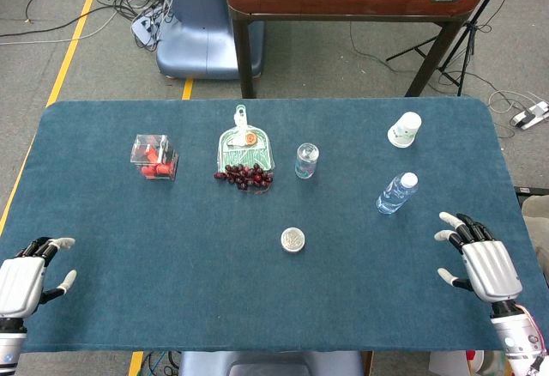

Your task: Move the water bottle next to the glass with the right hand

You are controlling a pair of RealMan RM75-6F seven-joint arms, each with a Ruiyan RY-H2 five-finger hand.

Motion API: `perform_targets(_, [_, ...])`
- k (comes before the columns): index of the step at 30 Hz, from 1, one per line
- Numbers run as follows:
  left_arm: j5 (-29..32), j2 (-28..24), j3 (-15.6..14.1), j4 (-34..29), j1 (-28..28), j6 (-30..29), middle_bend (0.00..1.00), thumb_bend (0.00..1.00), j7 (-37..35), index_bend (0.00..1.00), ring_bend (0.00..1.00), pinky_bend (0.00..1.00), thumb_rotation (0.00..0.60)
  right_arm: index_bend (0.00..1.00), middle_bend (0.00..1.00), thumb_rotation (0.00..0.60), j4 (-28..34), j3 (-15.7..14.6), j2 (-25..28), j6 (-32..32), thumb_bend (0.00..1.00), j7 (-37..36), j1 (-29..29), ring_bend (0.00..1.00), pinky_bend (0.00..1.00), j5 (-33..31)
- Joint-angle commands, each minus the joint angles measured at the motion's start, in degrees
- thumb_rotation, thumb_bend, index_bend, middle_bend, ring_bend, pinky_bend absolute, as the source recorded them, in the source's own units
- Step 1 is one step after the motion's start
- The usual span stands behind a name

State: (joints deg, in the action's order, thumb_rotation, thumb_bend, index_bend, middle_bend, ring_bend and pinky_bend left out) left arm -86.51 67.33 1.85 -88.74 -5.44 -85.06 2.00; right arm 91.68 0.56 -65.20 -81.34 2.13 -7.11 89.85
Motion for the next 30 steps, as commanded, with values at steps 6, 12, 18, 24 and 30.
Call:
perform_targets(6, [-0.3, -0.3, -0.1, -0.5, 0.1, -0.3, 0.38, 0.31, 0.2, 0.31, 0.26, 0.4, 0.6, 0.37, 0.19, 0.6, -0.1, 0.0, -0.1, -0.2, 0.1, -0.1, 0.2, 0.1, 0.22, 0.0])
perform_targets(12, [-0.1, 0.0, 0.0, -0.6, -0.1, 0.1, 0.38, 0.31, 0.3, 0.31, 0.26, 0.41, 0.6, 0.37, 0.19, 0.6, -0.9, 0.3, -0.3, 0.3, 0.1, -1.0, -0.1, 0.1, 0.22, -0.6])
perform_targets(18, [0.2, 0.7, -0.2, 0.1, -0.4, 1.1, 0.38, 0.31, 0.9, 0.31, 0.26, 0.41, 0.6, 0.37, 0.2, 0.6, -1.1, 0.9, 0.0, 0.5, 0.1, -1.9, -0.2, 0.1, 0.22, -1.6])
perform_targets(24, [-0.1, 1.0, -0.5, 0.5, -0.9, 1.9, 0.38, 0.31, 0.7, 0.31, 0.26, 0.42, 0.6, 0.37, 0.2, 0.6, -1.0, 1.2, 0.1, 0.4, 0.1, -1.6, 0.1, 0.1, 0.22, -2.6])
perform_targets(30, [-0.7, 0.8, -0.7, 0.2, -0.7, 1.4, 0.38, 0.31, 0.5, 0.31, 0.26, 0.43, 0.6, 0.37, 0.21, 0.6, -0.2, 1.6, 0.3, -0.3, 0.1, -1.5, 0.6, 0.1, 0.22, -3.5])
